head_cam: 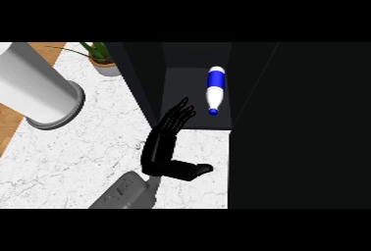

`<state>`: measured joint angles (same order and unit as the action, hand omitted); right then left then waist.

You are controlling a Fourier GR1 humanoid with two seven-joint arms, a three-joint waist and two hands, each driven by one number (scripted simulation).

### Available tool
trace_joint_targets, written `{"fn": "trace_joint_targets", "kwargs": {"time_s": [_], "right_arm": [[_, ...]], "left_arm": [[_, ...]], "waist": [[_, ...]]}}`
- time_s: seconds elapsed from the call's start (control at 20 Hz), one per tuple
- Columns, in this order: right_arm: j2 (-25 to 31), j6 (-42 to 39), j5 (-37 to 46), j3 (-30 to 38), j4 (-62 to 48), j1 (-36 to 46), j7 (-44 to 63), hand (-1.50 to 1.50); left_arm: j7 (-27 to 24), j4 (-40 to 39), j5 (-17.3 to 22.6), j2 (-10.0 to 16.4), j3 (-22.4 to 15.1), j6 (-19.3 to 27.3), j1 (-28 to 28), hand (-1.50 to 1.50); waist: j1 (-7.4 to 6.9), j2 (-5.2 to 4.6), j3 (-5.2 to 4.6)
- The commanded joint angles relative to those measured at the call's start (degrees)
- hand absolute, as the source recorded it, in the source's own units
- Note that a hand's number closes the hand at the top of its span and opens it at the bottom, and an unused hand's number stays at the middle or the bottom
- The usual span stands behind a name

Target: Pick up the bottled water, place it into the cabinet and close the cabinet

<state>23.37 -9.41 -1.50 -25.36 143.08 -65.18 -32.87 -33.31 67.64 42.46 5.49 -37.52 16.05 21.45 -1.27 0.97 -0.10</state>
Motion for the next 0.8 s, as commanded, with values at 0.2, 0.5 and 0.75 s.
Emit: {"fn": "trace_joint_targets", "kwargs": {"time_s": [0.2, 0.5, 0.75], "right_arm": [[6.74, -1.4, 8.08, -2.77, 9.49, -1.66, 4.28, 1.5], [14.95, -6.63, 13.42, -1.99, 7.19, 5.94, 3.36, 1.5], [17.74, -6.54, 14.01, -4.03, 9.87, 10.97, 6.67, 1.5]], "left_arm": [[-2.85, 18.24, 0.87, 12.12, -0.98, -1.4, -19.49, -1.5], [-6.14, 25.1, 0.92, 21.3, -0.36, -7.4, -27.68, -1.5], [-9.18, 29.79, 2.62, 28.03, 3.32, -11.71, -32.83, -1.5]], "waist": [[-1.27, -0.14, -0.16], [-2.03, 0.21, -0.26], [-3.13, 0.0, -0.44]]}}
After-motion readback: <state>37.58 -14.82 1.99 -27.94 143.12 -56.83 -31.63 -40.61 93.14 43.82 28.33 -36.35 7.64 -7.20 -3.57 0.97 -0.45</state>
